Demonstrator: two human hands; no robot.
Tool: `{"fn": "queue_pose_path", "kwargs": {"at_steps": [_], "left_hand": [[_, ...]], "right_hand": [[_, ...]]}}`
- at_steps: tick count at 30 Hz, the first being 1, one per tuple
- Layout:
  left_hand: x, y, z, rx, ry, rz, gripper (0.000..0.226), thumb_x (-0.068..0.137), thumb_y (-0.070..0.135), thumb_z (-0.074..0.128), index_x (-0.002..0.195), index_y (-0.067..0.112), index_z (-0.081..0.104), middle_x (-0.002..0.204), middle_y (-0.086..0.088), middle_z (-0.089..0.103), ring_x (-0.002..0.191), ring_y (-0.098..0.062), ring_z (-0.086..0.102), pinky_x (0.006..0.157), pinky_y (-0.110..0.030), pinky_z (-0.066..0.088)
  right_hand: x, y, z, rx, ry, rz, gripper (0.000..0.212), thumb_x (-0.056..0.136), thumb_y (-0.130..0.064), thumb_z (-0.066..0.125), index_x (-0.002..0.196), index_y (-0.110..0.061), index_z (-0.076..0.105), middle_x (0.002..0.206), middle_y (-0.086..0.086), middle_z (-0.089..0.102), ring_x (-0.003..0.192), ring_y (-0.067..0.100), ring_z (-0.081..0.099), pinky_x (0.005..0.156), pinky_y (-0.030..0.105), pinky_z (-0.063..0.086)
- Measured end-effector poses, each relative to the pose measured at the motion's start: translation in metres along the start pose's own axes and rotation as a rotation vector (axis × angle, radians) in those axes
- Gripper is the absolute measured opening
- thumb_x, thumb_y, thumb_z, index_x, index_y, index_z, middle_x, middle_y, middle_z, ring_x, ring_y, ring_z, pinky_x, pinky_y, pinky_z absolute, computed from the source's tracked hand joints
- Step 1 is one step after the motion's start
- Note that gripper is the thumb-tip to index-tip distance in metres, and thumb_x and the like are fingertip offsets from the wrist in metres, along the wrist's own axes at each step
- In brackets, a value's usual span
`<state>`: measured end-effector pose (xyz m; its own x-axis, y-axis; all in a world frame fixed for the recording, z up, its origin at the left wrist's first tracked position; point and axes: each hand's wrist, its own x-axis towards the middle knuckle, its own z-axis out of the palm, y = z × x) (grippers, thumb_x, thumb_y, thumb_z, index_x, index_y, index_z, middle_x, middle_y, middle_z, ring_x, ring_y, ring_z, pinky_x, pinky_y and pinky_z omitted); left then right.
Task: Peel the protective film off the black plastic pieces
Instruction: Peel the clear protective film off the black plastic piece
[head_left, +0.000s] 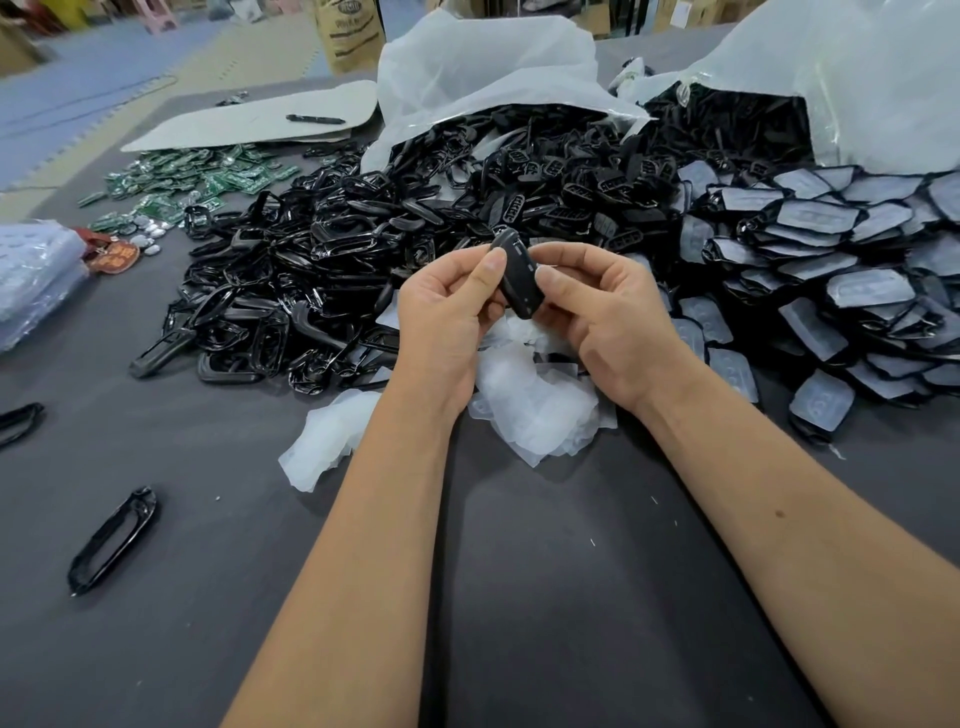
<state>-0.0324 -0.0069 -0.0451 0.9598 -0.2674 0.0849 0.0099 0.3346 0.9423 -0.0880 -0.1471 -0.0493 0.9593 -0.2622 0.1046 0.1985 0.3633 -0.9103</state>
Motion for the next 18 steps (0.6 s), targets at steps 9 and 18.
{"fn": "queue_pose_path", "kwargs": {"at_steps": [9,18], "left_hand": [[-0.001,0.003,0.001,-0.055,-0.018,-0.067,0.024,0.103,0.008,0.060,0.117,-0.010,0.067,0.082,-0.008,0.063,0.063,-0.008,0.052,0.057,-0.016,0.043],[-0.004,0.006,0.001,0.083,-0.055,0.027,0.011,0.101,0.011,0.065,0.105,0.007,0.075,0.086,-0.009,0.074,0.073,-0.017,0.063,0.067,-0.025,0.056]], "right_hand": [[0.000,0.000,-0.001,0.092,0.012,0.037,0.020,0.088,0.000,0.070,0.107,-0.006,0.073,0.094,0.011,0.077,0.084,0.019,0.073,0.074,0.027,0.059],[-0.008,-0.015,-0.008,-0.245,0.066,-0.145,0.022,0.089,0.002,0.077,0.111,-0.004,0.077,0.092,0.016,0.079,0.085,0.024,0.076,0.077,0.031,0.062]]}}
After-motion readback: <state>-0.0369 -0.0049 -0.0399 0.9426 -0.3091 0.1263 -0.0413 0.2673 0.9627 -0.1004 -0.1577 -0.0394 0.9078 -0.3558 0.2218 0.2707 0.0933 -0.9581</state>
